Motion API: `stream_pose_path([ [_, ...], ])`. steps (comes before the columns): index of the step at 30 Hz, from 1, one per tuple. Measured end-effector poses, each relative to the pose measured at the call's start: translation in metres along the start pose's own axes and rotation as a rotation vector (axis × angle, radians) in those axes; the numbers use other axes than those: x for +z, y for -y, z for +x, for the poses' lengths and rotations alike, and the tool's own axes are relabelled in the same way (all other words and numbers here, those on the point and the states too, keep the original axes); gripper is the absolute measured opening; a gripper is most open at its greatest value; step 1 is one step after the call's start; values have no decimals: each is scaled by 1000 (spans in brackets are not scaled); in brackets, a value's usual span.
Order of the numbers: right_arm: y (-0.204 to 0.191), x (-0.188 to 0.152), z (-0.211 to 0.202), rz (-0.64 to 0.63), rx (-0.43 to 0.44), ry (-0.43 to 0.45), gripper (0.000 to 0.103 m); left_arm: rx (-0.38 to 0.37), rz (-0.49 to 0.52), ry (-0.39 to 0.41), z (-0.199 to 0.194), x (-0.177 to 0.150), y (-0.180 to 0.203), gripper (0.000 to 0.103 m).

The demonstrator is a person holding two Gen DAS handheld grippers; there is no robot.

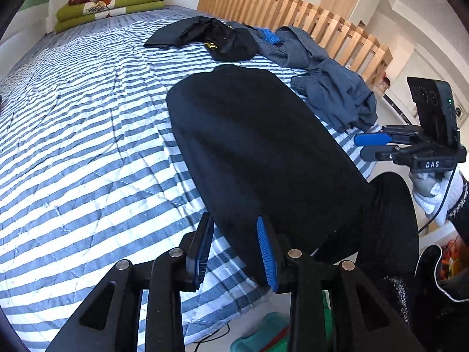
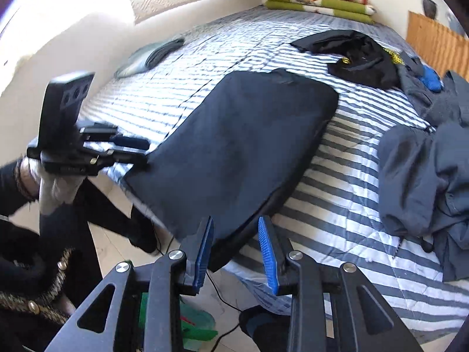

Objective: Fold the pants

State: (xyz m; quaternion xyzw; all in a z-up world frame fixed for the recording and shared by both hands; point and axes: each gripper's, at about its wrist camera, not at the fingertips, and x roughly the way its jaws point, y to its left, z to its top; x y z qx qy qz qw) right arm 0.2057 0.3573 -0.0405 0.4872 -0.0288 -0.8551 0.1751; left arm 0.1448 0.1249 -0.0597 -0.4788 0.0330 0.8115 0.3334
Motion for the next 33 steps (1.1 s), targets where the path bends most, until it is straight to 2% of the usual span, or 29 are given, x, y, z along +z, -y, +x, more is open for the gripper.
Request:
stream_pose_path([
  [1, 12, 5, -3, 63, -12, 21, 40, 8, -21, 8, -1, 6, -5, 37],
  [2, 24, 10, -3, 127, -35, 41, 50, 9, -45, 18, -3, 11, -9, 39],
  [3, 33, 15, -2, 178, -46, 56, 53, 7, -69, 26, -3, 18, -13, 41],
  [5, 49, 24, 6, 250, -17, 60, 54, -24, -136, 28, -1, 32, -22, 64],
  [6, 54, 27, 12, 279, -1, 50, 55, -41, -170, 37, 0, 38, -26, 66],
  [8, 59, 33, 26, 325, 44, 27, 55, -43, -205, 35, 6, 48, -30, 67],
  [13, 69, 38, 49, 394, 83, -29, 55, -71, -309, -48, 35, 61, -46, 67],
  [16, 71, 35, 55, 411, 98, -56, 56, -92, -336, -86, 51, 63, -52, 66],
  [18, 72, 34, 64, 419, 126, -80, 55, -104, -350, -108, 59, 60, -54, 61],
  [20, 71, 29, 72, 425, 182, -106, 56, -123, -368, -133, 71, 57, -58, 47],
  [25, 66, 29, 79, 415, 230, -96, 55, -148, -384, -128, 80, 55, -61, 42],
  [26, 66, 29, 80, 423, 245, -94, 52, -147, -384, -128, 82, 55, -60, 39],
  [27, 66, 30, 82, 425, 257, -98, 45, -140, -380, -127, 83, 56, -59, 38],
  [31, 62, 34, 88, 425, 268, -91, 37, -127, -379, -112, 81, 56, -57, 28],
  [33, 64, 32, 88, 444, 272, -83, 30, -126, -389, -99, 79, 55, -57, 24],
])
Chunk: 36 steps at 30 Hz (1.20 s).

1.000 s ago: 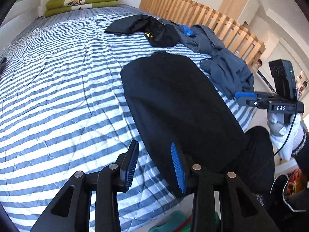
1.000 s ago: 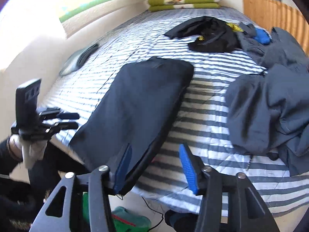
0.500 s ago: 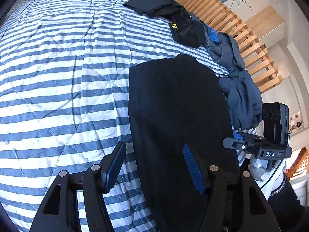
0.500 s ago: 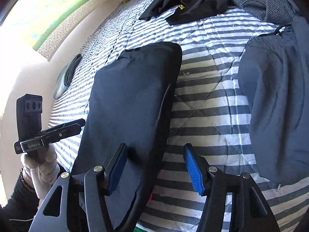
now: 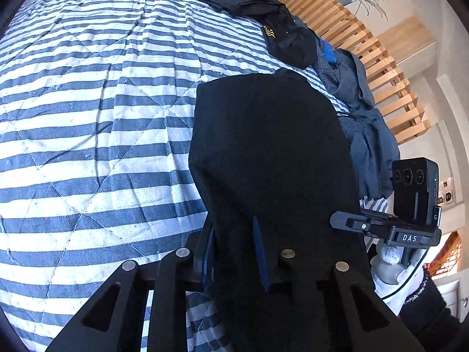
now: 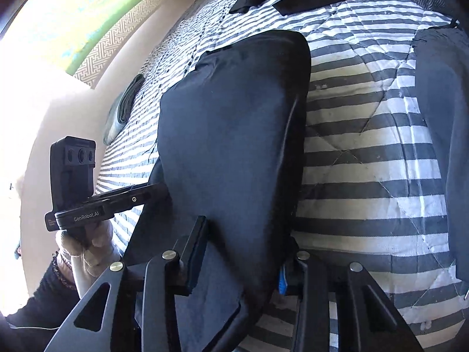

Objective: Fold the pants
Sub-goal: 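Grasp the folded navy jacket with both grippers and lift it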

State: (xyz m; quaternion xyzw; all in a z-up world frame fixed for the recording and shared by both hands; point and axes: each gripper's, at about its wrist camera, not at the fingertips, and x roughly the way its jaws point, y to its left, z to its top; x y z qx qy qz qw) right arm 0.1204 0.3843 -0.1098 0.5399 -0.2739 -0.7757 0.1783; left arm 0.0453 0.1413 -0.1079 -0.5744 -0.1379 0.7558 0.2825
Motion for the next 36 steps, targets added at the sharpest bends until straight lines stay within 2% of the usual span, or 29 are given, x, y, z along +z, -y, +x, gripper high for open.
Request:
stream_pose_path([
  [3, 2, -1, -5, 37, 20, 26, 21, 5, -1, 20, -4, -1, 3, 20],
  [6, -7, -3, -8, 7, -1, 48, 19, -8, -11, 35, -8, -2, 1, 19],
  [8, -11, -4, -9, -18, -13, 56, 19, -9, -32, 25, -6, -2, -3, 26],
  [10, -8, -2, -7, -5, -25, 40, 26, -37, -69, 3, -2, -2, -9, 36],
  [12, -1, -1, -7, 20, -58, 21, 47, -53, -68, 8, 0, -3, -11, 35],
  [14, 1, -1, -6, 4, -48, 23, 47, -31, -29, 17, 1, -5, -4, 26],
  [15, -2, -1, -5, -9, -52, 23, 47, -15, -15, 25, 1, -5, -1, 23],
  [17, -8, -2, 2, -22, -20, 6, 34, 2, 5, 39, -2, -5, 7, 19],
  [18, -11, -2, 2, -25, -37, 19, 32, 3, 8, 44, -4, -5, 9, 18],
  [21, -14, -2, -6, -32, -28, 48, 20, -26, -2, 63, -17, -5, 11, 14],
  [23, -18, -2, -14, -22, -1, 65, 17, -20, 18, 83, -28, -5, 16, 12],
  [28, -46, 1, -17, -83, -23, 83, 16, 8, 32, 146, -62, -5, 15, 11],
  [31, -69, 7, -16, -117, -5, 97, 15, 13, 13, 190, -90, -3, 5, 11],
  [36, -121, 27, -8, -205, 15, 106, 15, 68, 3, 279, -143, 1, -20, 11],
])
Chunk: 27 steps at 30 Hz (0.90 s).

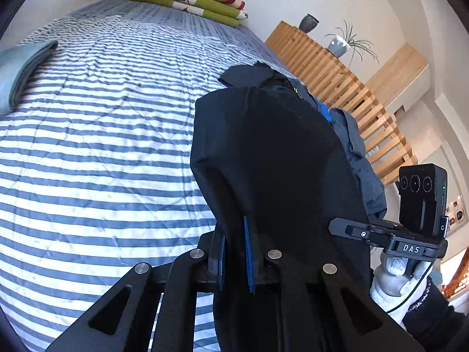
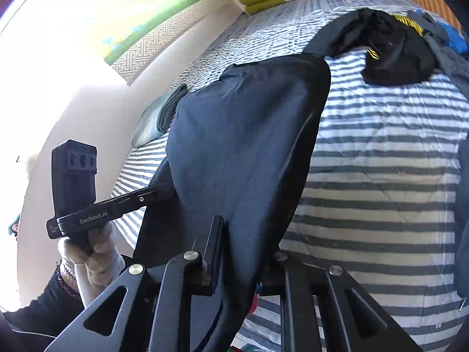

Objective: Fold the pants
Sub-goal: 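Grasp the folded navy jacket with both grippers and lift it, then carry the folded jacket onto the light-blue towel stack and release both grippers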

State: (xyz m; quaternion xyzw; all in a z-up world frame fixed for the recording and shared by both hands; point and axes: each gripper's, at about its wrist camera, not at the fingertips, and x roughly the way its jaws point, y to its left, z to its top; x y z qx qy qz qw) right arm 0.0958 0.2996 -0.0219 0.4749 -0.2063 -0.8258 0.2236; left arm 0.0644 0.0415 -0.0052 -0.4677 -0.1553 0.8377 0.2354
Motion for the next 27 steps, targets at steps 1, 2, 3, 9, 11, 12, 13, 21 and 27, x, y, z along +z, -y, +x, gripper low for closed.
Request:
stream_pose_path([
  [1, -10, 6, 4, -18, 5, 1, 15, 8, -9, 18, -10, 5, -7, 11],
  [2, -21, 14, 9, -36, 12, 0, 15, 17, -19, 35, -20, 11, -16, 11],
  [3, -30, 20, 13, -48, 20, 0, 15, 28, -26, 53, -30, 16, -25, 11],
  [9, -108, 72, 61, -146, 66, 4, 15, 134, -62, 157, -98, 62, -90, 11],
  [11, -134, 92, 83, -158, 96, 10, 15, 163, -79, 197, -125, 83, -120, 11],
  [12, -148, 102, 95, -165, 109, 13, 15, 181, -84, 214, -137, 94, -135, 11],
  [13, -163, 113, 107, -174, 123, 18, 15, 200, -94, 232, -149, 105, -151, 11],
  [21, -275, 194, 227, -268, 172, 25, 15, 373, -170, 335, -212, 175, -281, 10],
  [27, -317, 236, 323, -277, 204, -1, 15, 454, -230, 348, -217, 206, -370, 10],
])
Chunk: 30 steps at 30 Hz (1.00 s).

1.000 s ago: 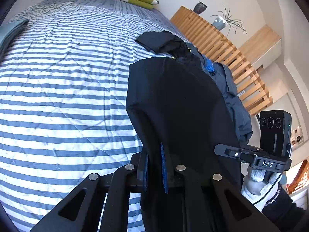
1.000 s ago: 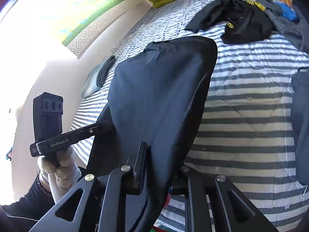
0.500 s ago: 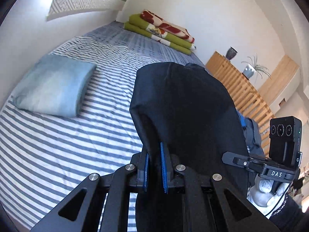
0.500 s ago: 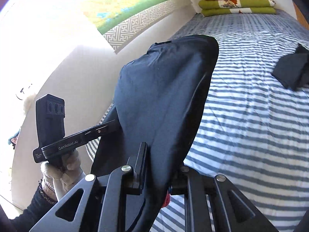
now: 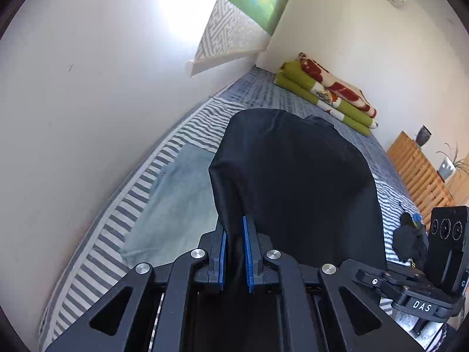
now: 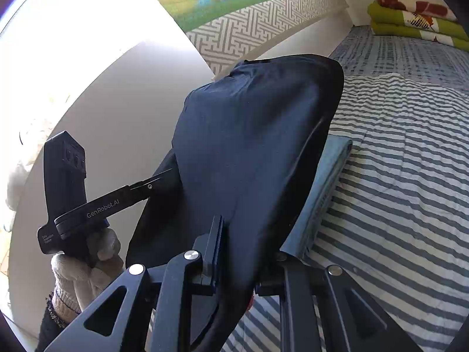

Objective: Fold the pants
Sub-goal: 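Carry the folded jacket onto the light-blue towel stack and release both grippers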

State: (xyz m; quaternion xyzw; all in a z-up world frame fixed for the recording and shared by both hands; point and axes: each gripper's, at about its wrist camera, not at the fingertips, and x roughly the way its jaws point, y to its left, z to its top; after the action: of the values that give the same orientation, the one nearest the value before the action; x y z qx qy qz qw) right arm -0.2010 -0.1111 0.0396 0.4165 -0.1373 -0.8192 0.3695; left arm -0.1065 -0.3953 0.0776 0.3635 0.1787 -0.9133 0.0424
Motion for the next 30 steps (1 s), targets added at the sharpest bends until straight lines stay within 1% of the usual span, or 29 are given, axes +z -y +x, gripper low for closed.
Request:
stream_pose_path([
  [2, 0, 10, 32, -5, -6, -7, 15, 12, -29, -2, 19, 9, -22, 10],
  [6, 10, 19, 73, 14, -1, -14, 15, 19, -62, -2, 51, 19, -52, 10],
  [8, 18, 23, 91, 32, -2, -19, 15, 27, -60, -6, 70, 16, -49, 10],
  [11, 33, 24, 104, 41, -20, -23, 15, 40, -42, -17, 100, 24, -55, 10],
  [15, 49, 26, 122, 58, -43, -21, 15, 41, -54, -34, 136, 29, -67, 10],
  [16, 52, 27, 126, 60, -51, -22, 15, 56, -42, -48, 146, 28, -67, 11],
  [18, 59, 28, 134, 60, -77, -32, 16, 112, -26, -82, 163, 27, -68, 21],
  [19, 62, 28, 139, 58, -99, -49, 18, 136, -32, -88, 165, 26, -70, 25],
  [20, 64, 28, 142, 55, -119, -67, 23, 141, -54, -80, 163, 27, -76, 27],
  [21, 67, 30, 142, 52, -139, -80, 29, 132, -84, -62, 156, 28, -84, 27],
  [23, 68, 30, 133, 37, -161, -76, 34, 137, -119, -8, 141, 31, -94, 27],
  [24, 67, 30, 126, 22, -188, -60, 34, 139, -113, 18, 134, 32, -96, 27],
  [26, 66, 28, 111, 14, -222, -20, 34, 136, -87, 37, 123, 29, -97, 25],
  [27, 65, 25, 100, 20, -227, 10, 34, 113, -72, 37, 120, 27, -94, 25],
  [29, 56, 19, 82, -1, -199, 58, 34, 73, -40, 11, 120, 22, -86, 25],
  [30, 49, 15, 77, -25, -173, 58, 34, 58, -21, -3, 117, 15, -77, 25],
])
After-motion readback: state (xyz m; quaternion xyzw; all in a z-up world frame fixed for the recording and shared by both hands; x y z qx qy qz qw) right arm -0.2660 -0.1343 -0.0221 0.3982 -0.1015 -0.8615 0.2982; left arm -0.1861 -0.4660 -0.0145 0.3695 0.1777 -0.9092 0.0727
